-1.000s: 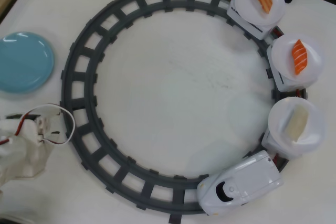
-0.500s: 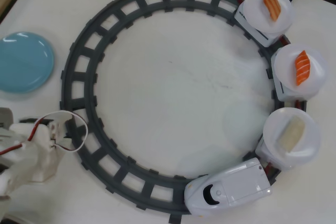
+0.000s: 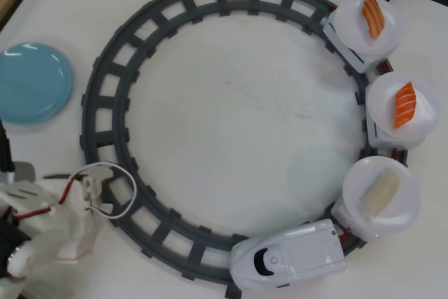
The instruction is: Pick up the sushi from the Shinkansen and put it on the blue dish
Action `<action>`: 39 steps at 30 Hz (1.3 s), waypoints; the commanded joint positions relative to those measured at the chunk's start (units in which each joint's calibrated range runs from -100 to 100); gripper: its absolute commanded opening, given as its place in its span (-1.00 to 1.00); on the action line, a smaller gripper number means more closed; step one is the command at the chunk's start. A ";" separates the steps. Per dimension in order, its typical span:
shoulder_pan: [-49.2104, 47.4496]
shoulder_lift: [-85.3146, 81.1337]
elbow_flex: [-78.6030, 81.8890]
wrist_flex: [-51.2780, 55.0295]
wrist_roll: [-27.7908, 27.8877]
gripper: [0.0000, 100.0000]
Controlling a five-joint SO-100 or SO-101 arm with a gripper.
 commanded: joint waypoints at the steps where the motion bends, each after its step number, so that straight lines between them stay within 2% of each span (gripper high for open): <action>1: 5.74 -1.24 -2.99 0.32 3.09 -0.69; 9: 17.19 -0.41 -2.81 -0.28 9.00 -0.68; 15: 19.56 -0.41 -3.62 -0.02 11.71 -0.47; 32: 36.11 -1.08 -3.71 -0.45 33.16 -0.48; 39: 36.38 -0.83 -5.60 -4.27 34.52 -0.48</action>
